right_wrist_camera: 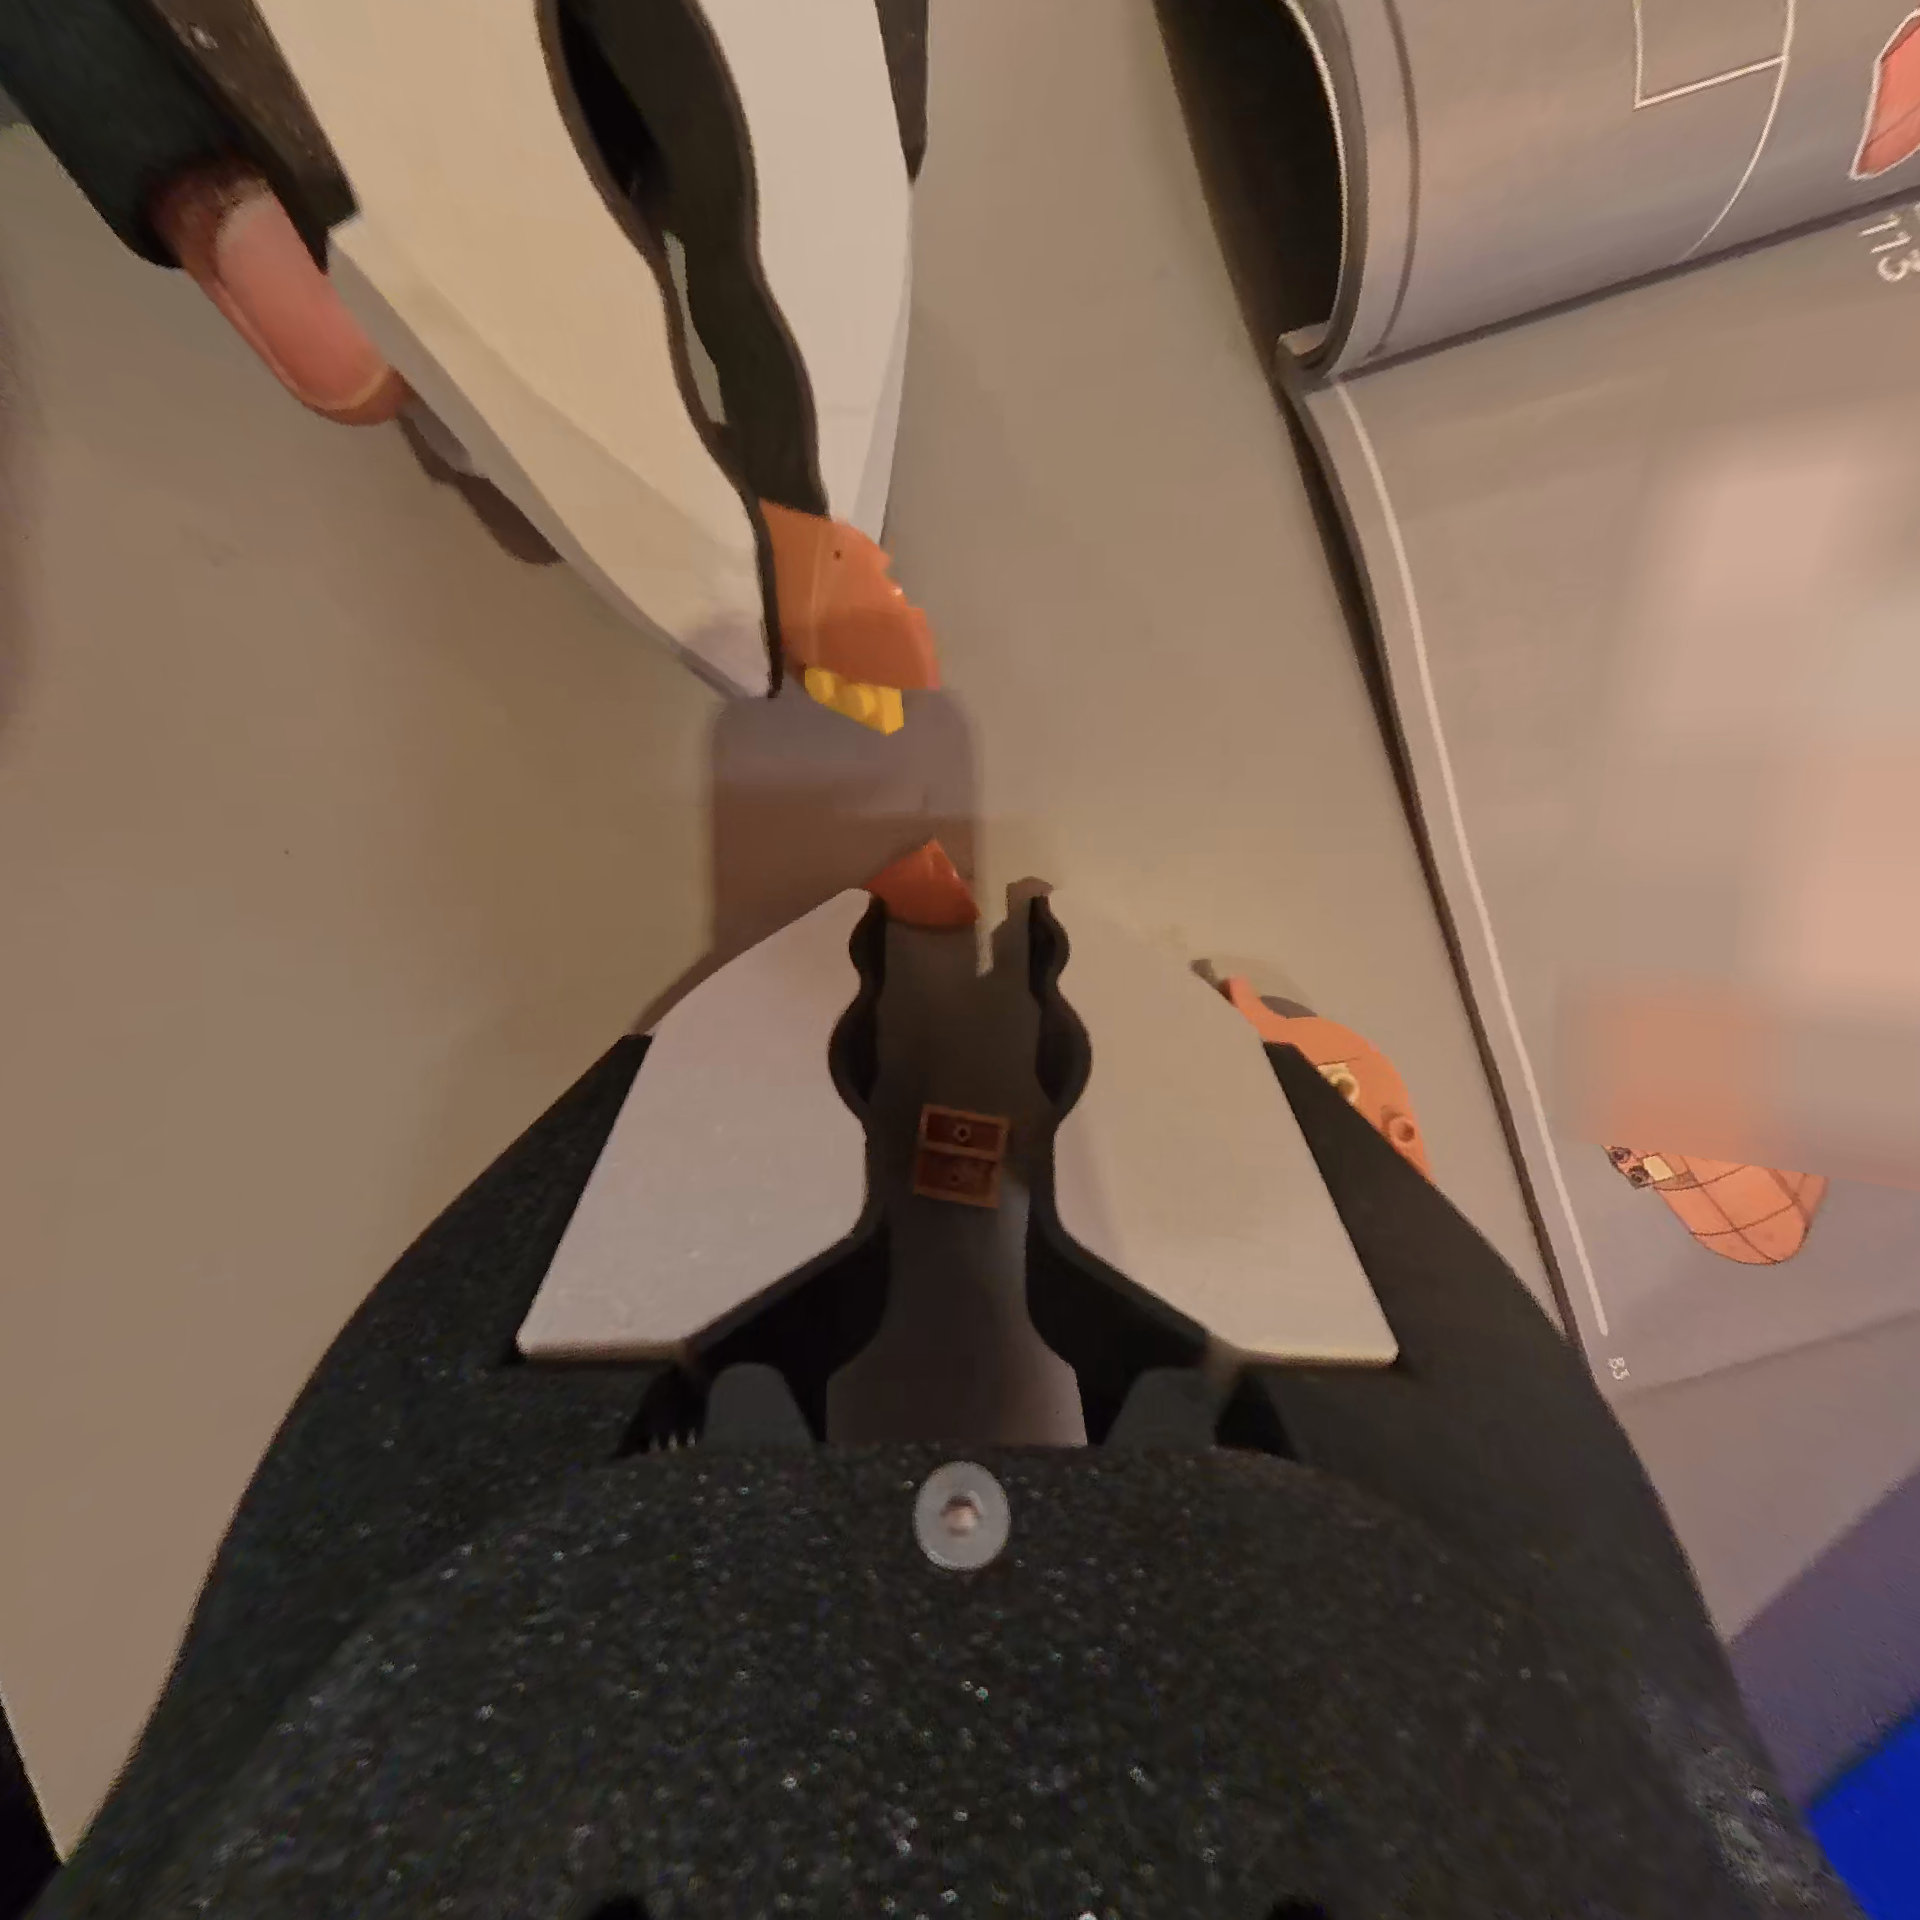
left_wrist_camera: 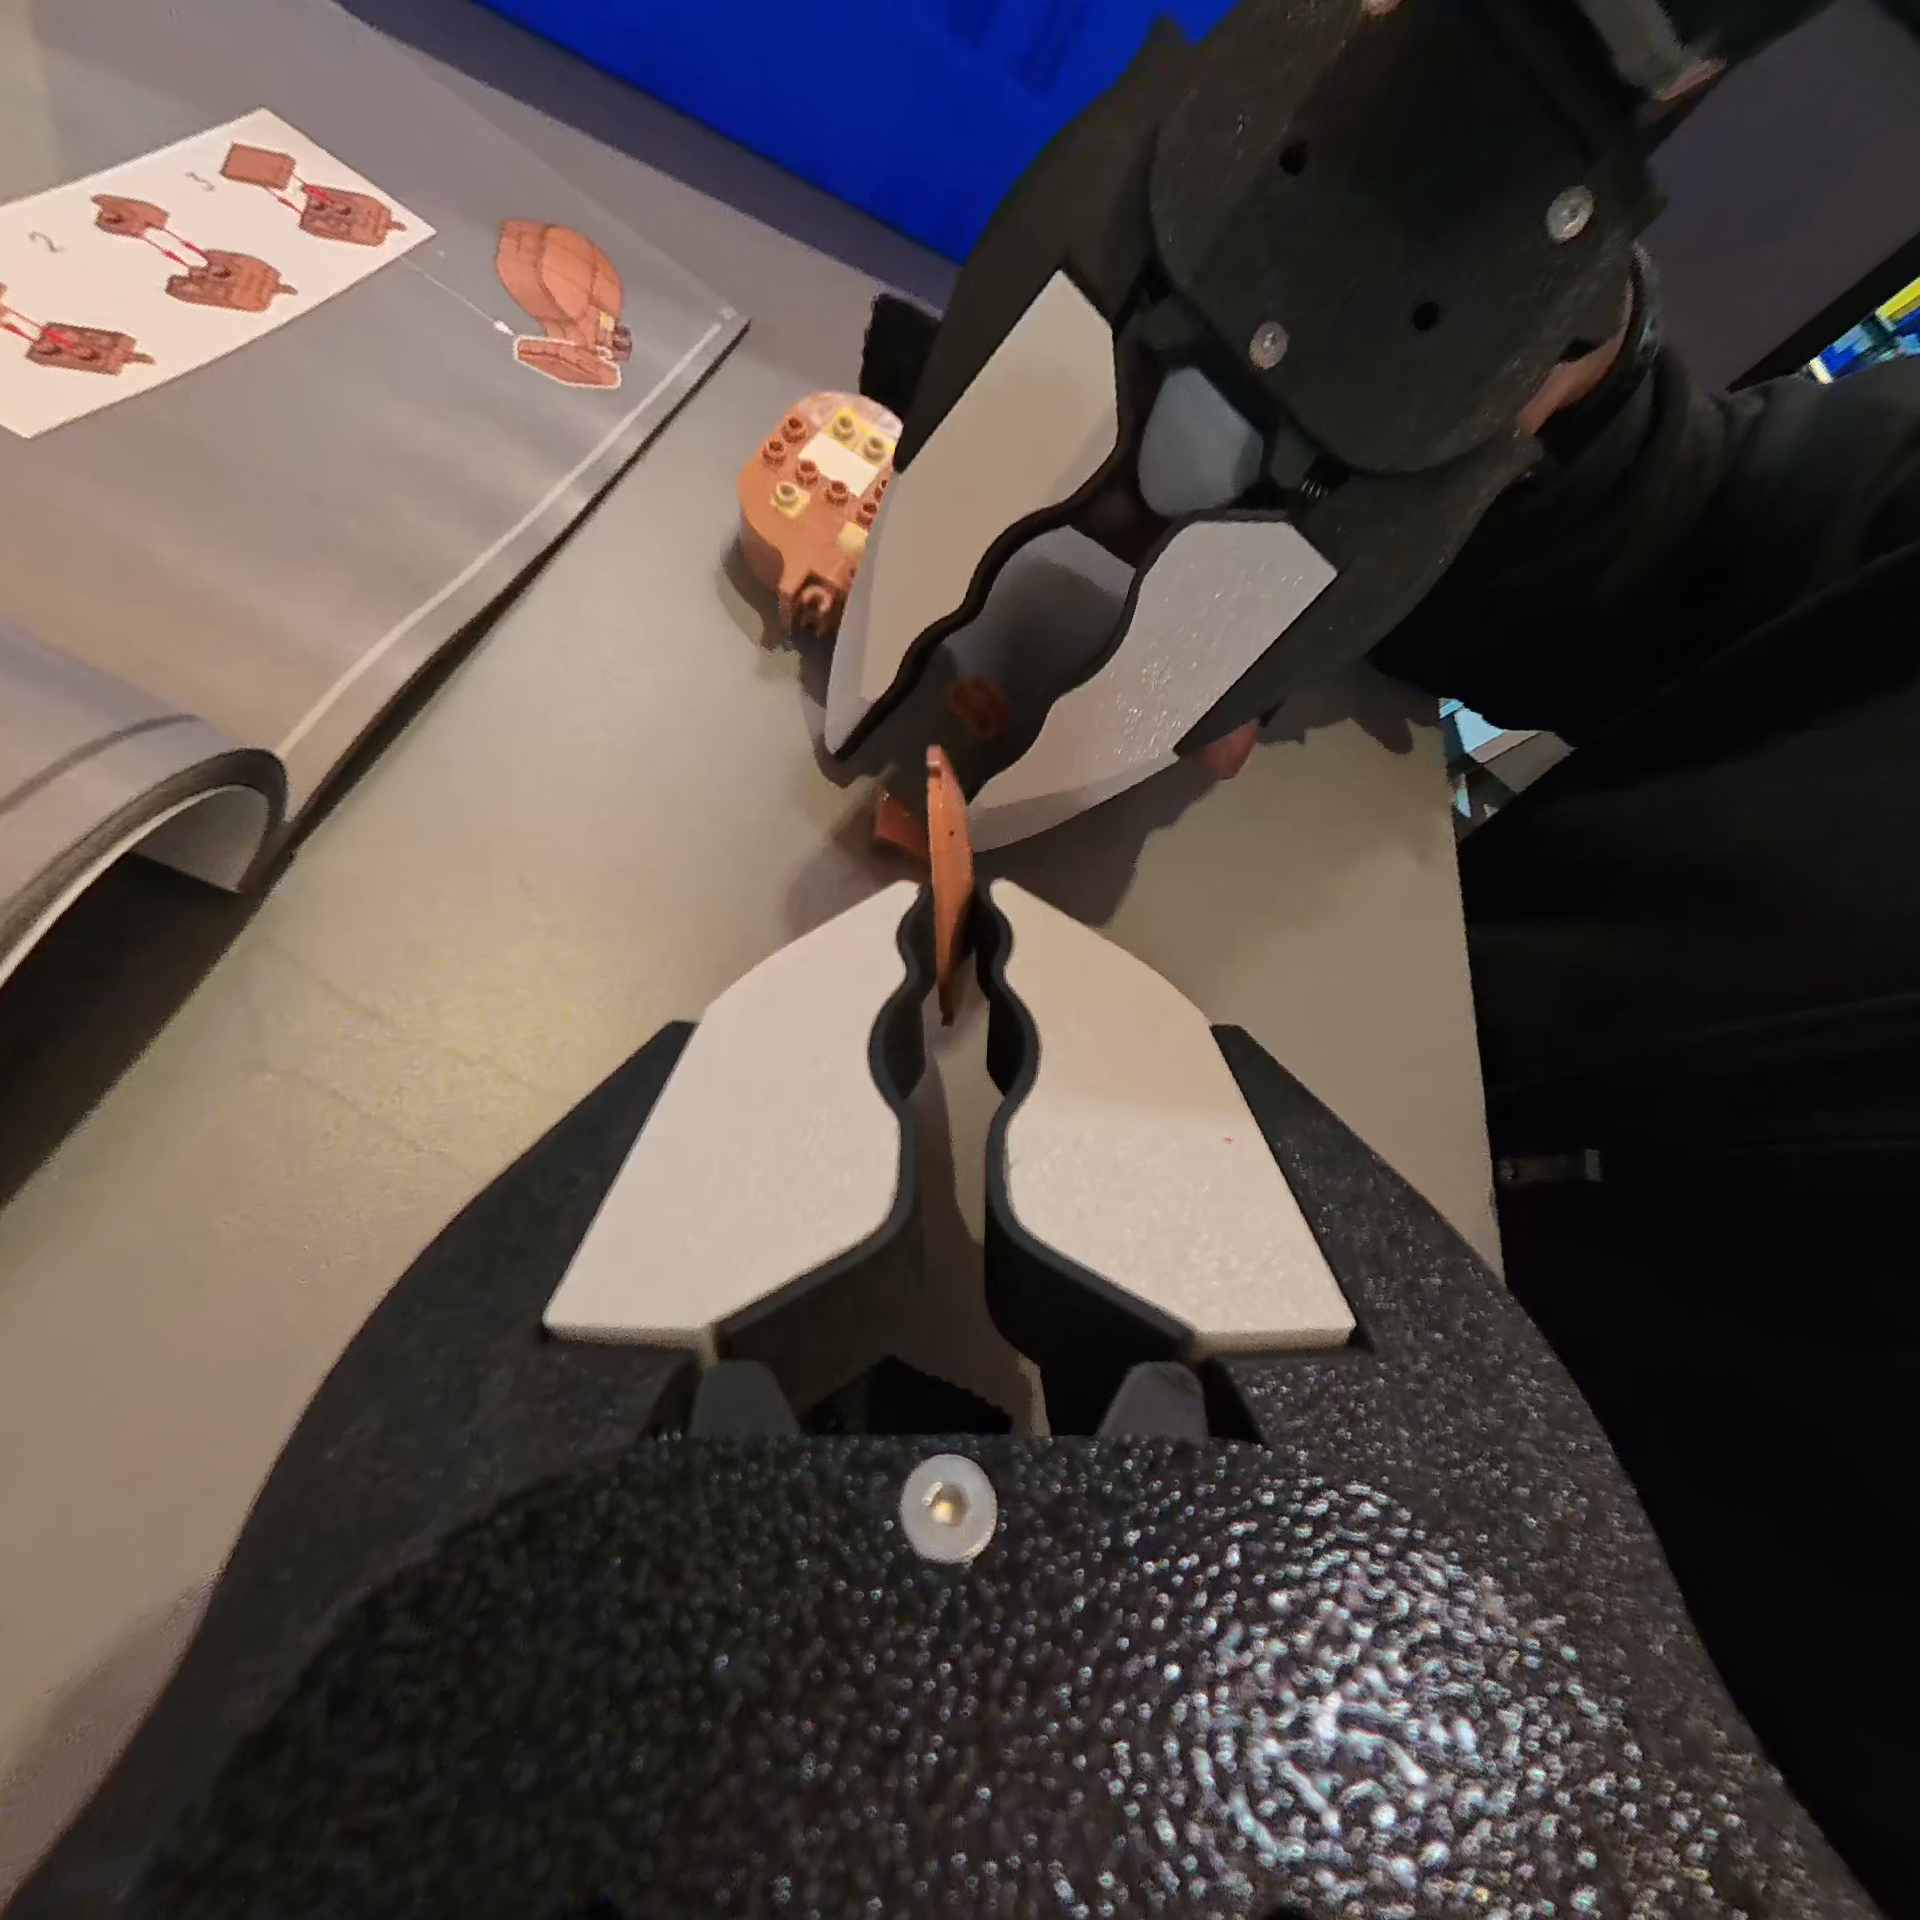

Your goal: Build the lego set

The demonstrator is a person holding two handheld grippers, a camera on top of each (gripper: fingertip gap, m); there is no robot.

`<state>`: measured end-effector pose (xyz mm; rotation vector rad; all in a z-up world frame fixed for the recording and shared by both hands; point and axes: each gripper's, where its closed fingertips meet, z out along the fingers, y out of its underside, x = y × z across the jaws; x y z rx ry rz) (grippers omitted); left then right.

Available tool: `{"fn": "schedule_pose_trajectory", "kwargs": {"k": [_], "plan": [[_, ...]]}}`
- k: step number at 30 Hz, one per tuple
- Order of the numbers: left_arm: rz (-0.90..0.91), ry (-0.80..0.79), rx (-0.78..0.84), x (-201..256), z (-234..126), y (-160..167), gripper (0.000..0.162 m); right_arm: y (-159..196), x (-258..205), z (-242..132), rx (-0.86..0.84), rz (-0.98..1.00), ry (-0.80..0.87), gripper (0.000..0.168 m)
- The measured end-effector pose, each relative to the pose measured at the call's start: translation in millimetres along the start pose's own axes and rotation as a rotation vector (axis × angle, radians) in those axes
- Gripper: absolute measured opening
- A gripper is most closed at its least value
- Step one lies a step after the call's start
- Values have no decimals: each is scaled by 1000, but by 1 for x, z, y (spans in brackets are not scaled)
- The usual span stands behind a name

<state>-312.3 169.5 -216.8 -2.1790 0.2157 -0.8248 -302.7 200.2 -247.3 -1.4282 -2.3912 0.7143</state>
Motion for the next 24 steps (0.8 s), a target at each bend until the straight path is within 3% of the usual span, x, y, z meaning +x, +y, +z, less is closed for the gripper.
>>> {"fn": "schedule_pose_trajectory", "kwargs": {"k": [10,16,24], "plan": [[62,-174,-132,-18,6,15,6,-3,-7,2,62,-88,-16,17],[27,-157,-169,-14,8,19,6,-7,-10,1,163,-183,18,2],[13,-169,-159,-18,6,16,6,-7,-8,1,157,-147,20,13]]}}
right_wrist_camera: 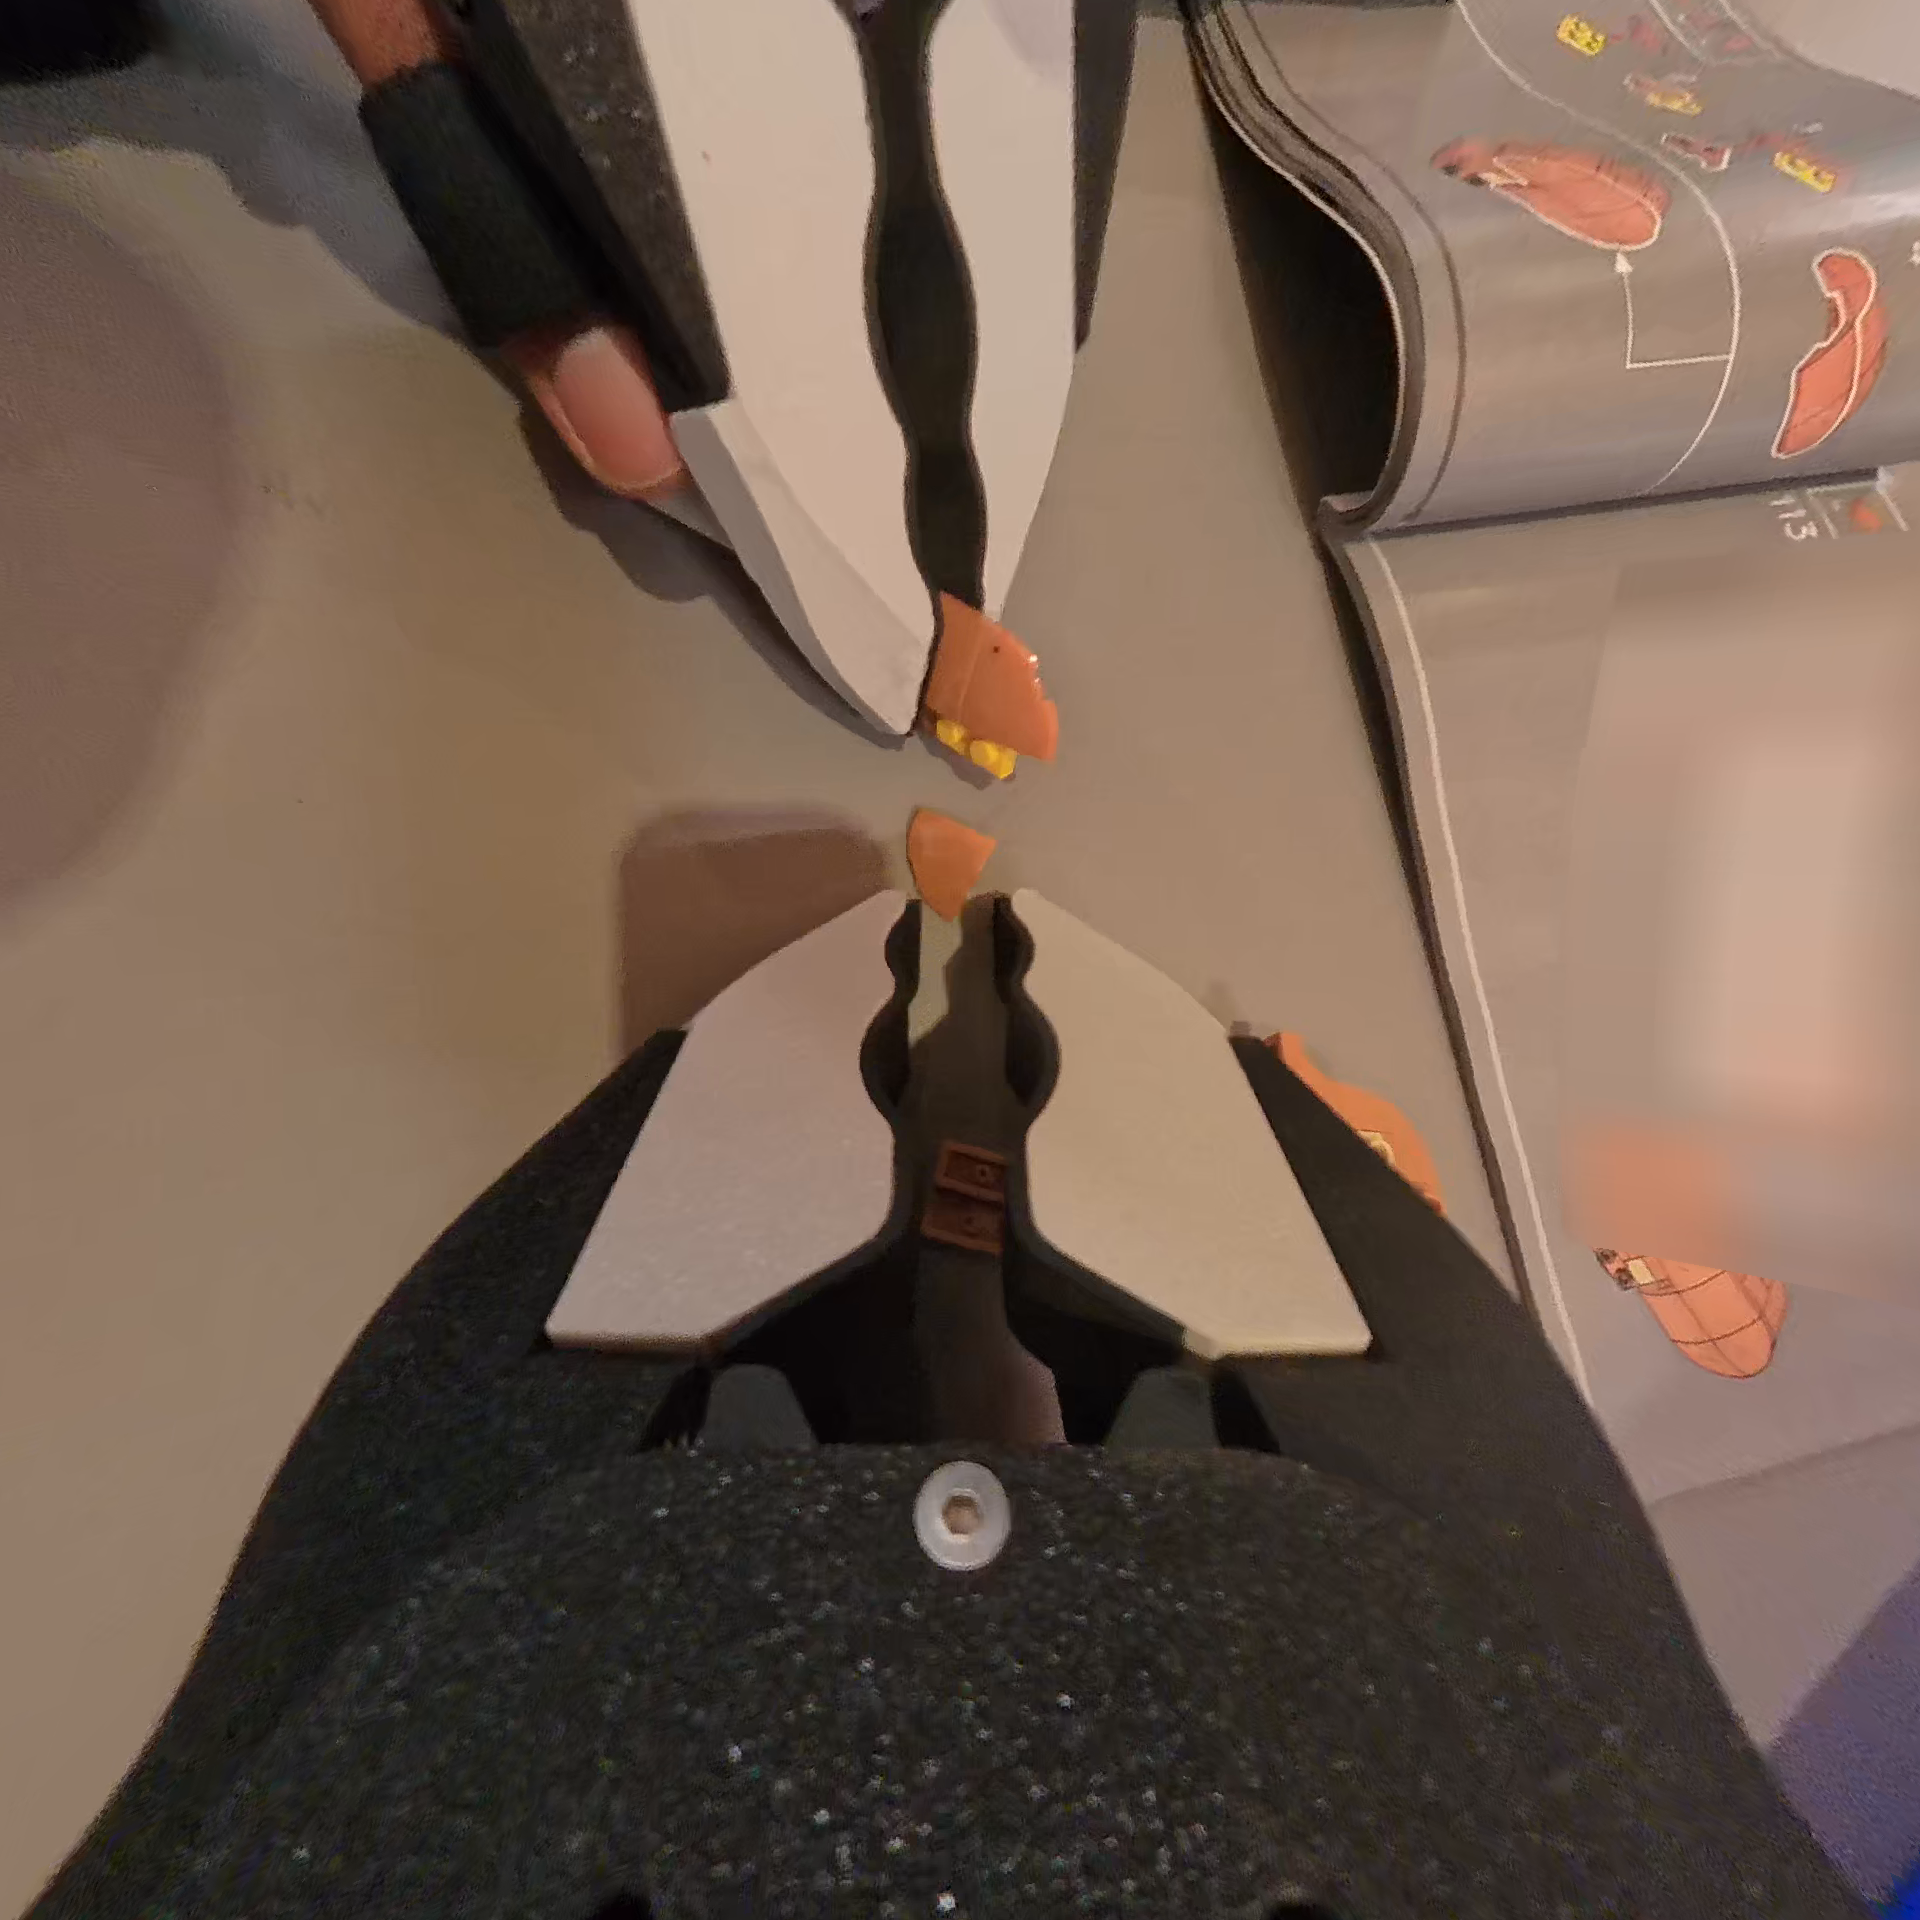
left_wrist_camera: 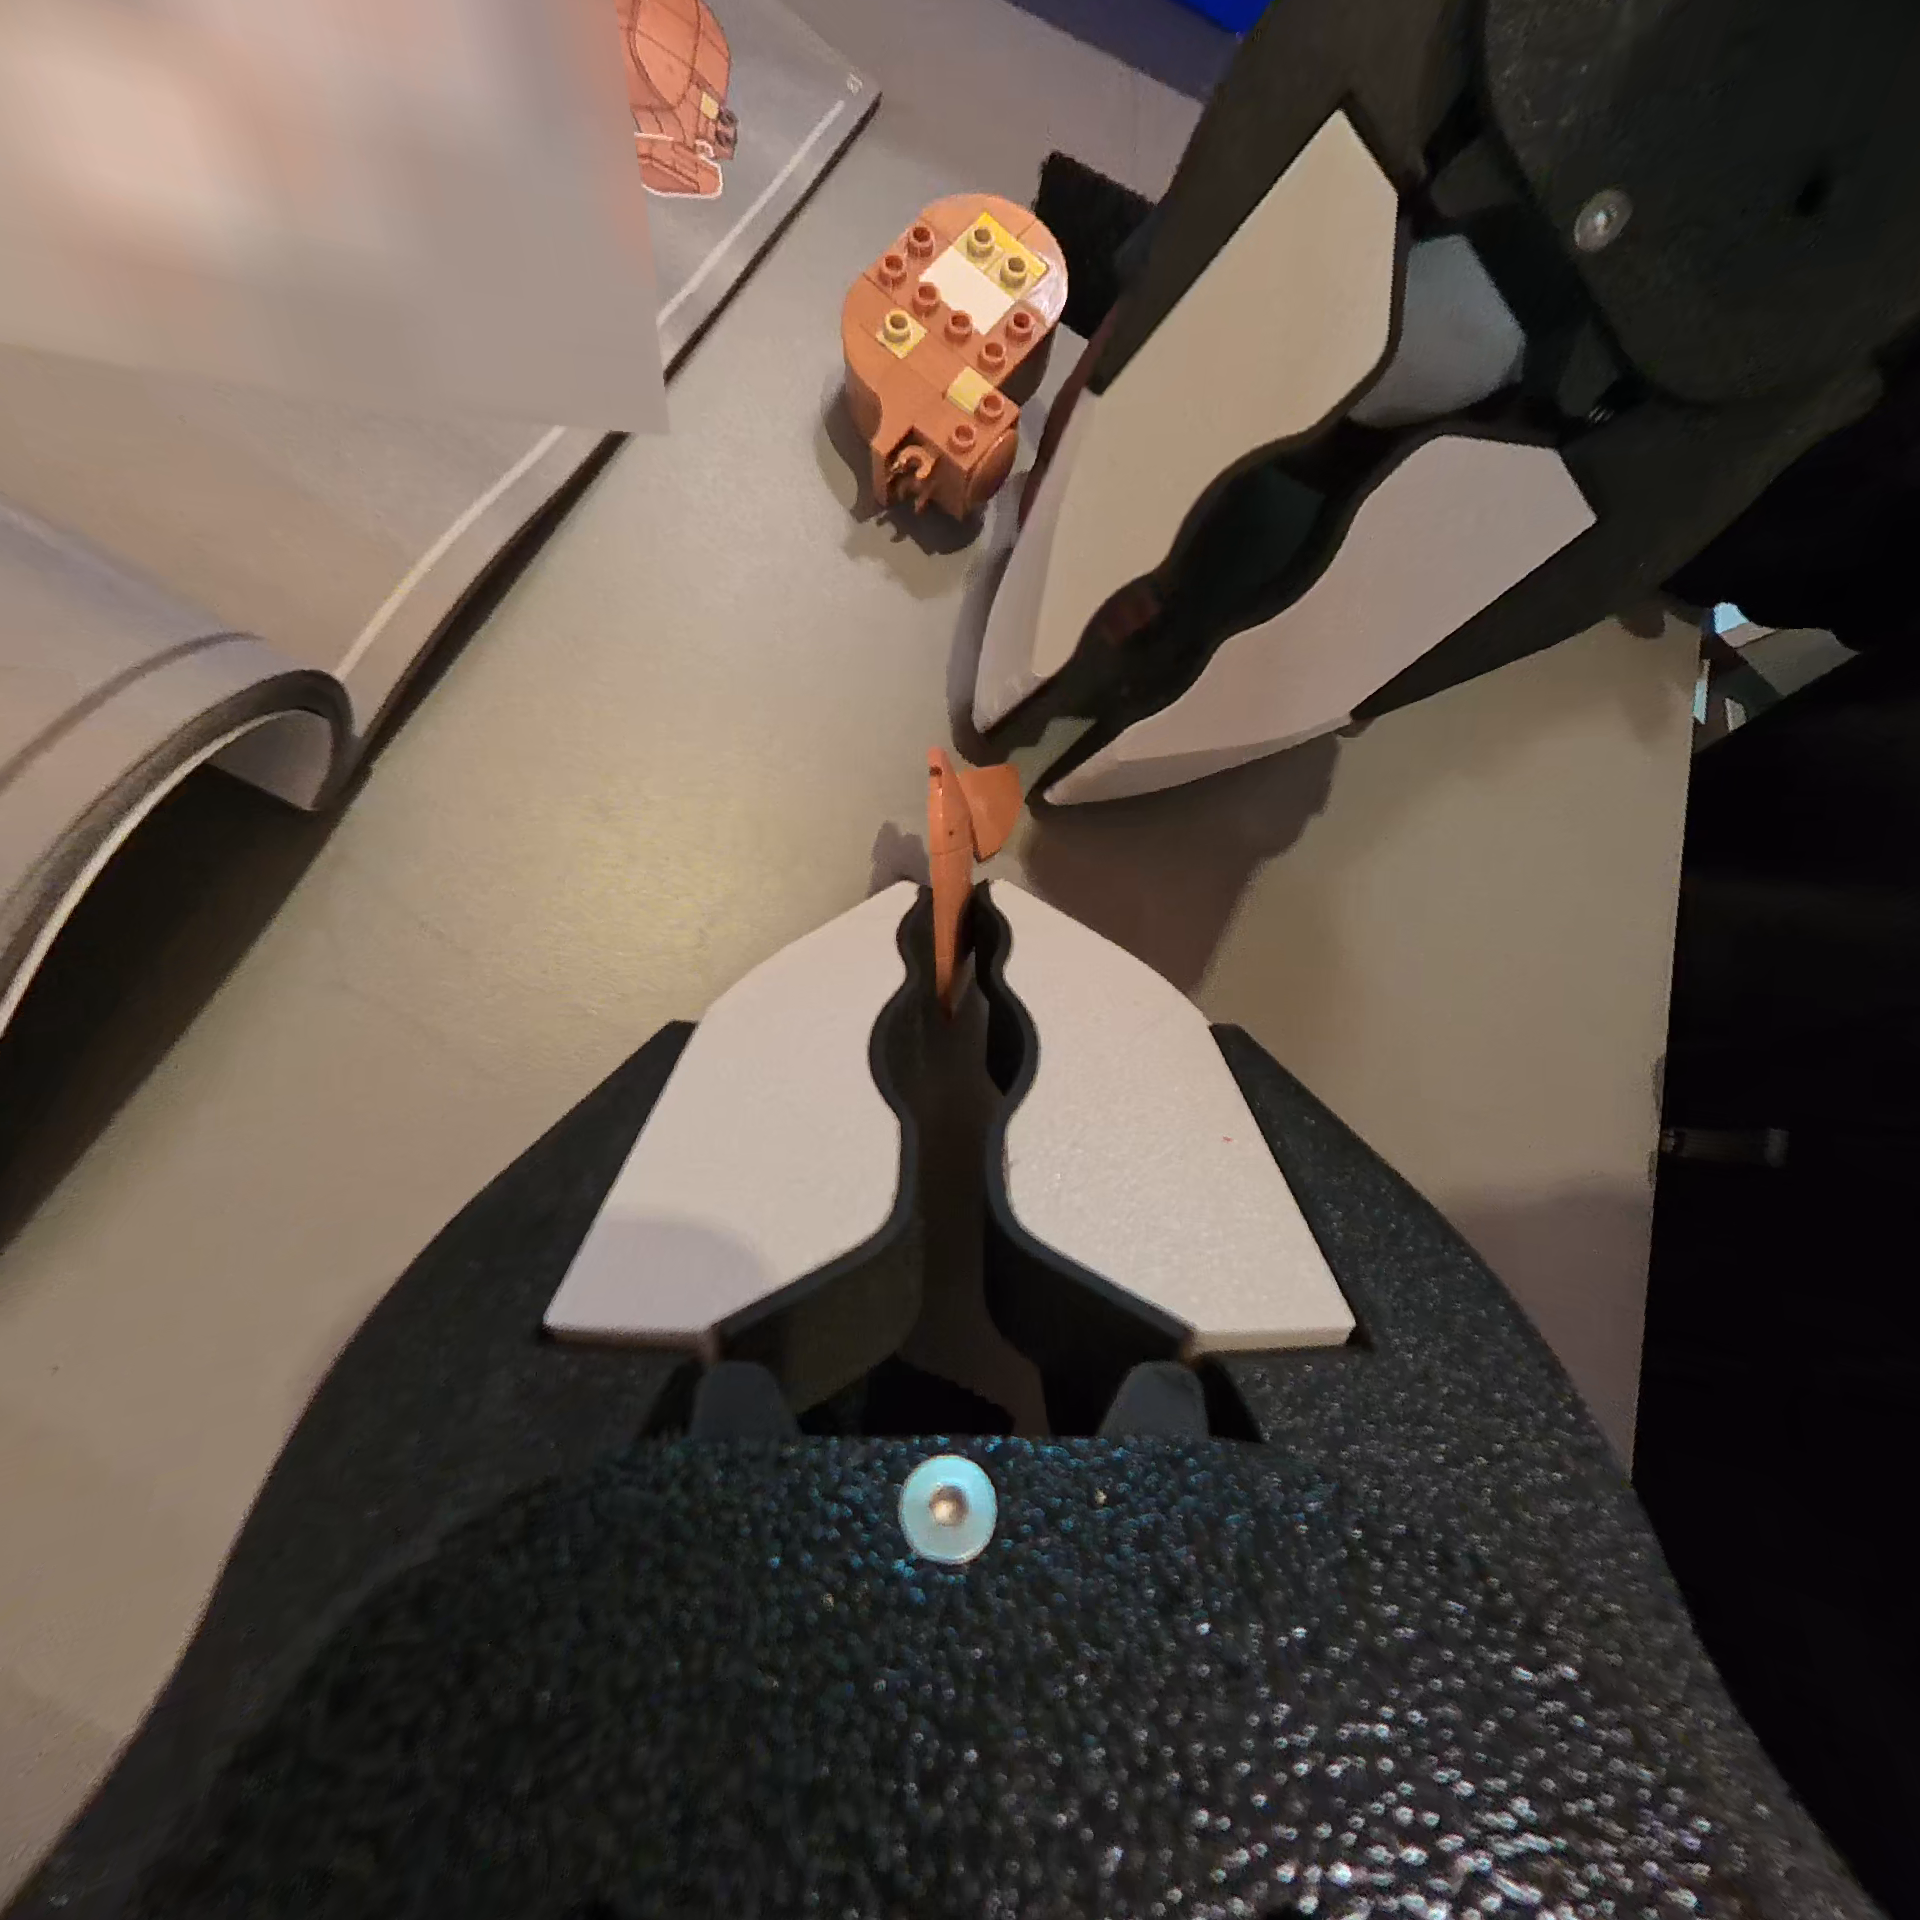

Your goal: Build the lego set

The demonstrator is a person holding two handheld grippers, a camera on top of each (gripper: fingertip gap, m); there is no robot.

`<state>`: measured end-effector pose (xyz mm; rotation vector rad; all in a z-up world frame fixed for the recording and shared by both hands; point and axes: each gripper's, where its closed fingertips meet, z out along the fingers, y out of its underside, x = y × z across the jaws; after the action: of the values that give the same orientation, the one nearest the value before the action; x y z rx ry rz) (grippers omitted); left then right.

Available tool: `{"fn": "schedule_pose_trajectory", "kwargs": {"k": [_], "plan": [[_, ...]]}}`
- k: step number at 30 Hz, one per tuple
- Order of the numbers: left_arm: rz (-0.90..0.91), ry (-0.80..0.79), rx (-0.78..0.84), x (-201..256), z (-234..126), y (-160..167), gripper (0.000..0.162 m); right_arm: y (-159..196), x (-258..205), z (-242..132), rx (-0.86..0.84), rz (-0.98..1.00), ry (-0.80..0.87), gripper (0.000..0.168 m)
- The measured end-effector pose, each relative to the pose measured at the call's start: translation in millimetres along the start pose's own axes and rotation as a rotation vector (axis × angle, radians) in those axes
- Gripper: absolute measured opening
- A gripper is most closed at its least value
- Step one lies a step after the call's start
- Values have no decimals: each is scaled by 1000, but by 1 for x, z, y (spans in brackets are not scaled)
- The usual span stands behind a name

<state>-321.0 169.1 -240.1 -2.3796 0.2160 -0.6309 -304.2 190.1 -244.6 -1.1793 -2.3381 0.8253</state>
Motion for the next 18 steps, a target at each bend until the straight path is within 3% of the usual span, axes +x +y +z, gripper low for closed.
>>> {"fn": "schedule_pose_trajectory", "kwargs": {"k": [4,13,18], "plan": [[10,9,3,1,-1,0,6,-2,-3,5,-10,56,-27,21],[22,30,-66,6,-2,10,6,-12,-9,10,10,-134,54,12],[17,24,-74,4,-2,11,6,-24,-10,2,117,-209,73,3]]}}
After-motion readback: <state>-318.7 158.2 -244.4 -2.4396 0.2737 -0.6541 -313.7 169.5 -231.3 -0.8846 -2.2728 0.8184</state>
